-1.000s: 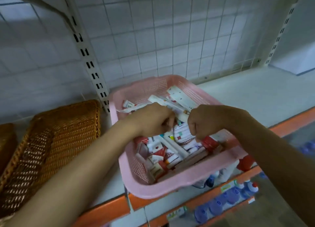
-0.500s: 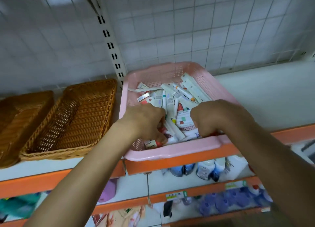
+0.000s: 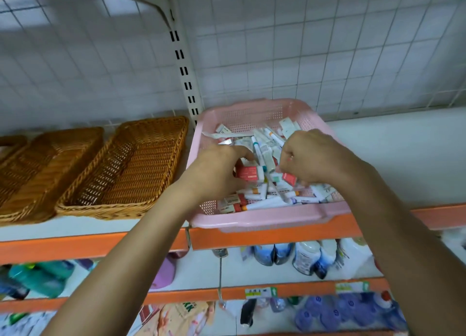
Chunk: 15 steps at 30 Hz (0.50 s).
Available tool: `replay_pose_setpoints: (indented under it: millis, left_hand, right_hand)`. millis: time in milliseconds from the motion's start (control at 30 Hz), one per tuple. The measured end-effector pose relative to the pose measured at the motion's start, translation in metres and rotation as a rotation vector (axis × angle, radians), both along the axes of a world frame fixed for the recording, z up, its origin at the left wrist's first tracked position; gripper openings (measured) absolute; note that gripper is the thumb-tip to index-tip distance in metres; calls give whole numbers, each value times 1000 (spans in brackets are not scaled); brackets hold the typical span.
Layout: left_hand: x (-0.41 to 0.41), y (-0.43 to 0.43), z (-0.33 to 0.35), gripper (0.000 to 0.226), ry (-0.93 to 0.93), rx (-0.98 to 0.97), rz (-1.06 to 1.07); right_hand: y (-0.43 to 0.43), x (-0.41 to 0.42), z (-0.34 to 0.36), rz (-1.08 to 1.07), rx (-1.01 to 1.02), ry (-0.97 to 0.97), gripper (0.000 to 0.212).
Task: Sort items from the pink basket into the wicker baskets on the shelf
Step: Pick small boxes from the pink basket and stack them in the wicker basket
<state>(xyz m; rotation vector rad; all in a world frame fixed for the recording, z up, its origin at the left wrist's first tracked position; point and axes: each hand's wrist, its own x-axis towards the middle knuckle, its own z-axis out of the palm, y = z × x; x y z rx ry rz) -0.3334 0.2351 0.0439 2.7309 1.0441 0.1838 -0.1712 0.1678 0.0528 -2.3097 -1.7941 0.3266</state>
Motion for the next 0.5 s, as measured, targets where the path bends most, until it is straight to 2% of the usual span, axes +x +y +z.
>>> replay_pose_setpoints:
  millis: [167, 300, 500]
  left_hand:
    - [-12, -1, 0, 36, -165, 97, 37]
    - [-25, 0, 2, 33, -291, 111, 104]
    - [-62, 0, 6, 29, -404, 28, 170]
  right_hand:
    - [5, -9, 3, -46, 228, 393, 19]
    - [7, -21, 1, -18, 244, 637, 21]
    - [18, -58, 1, 25, 327, 935, 15]
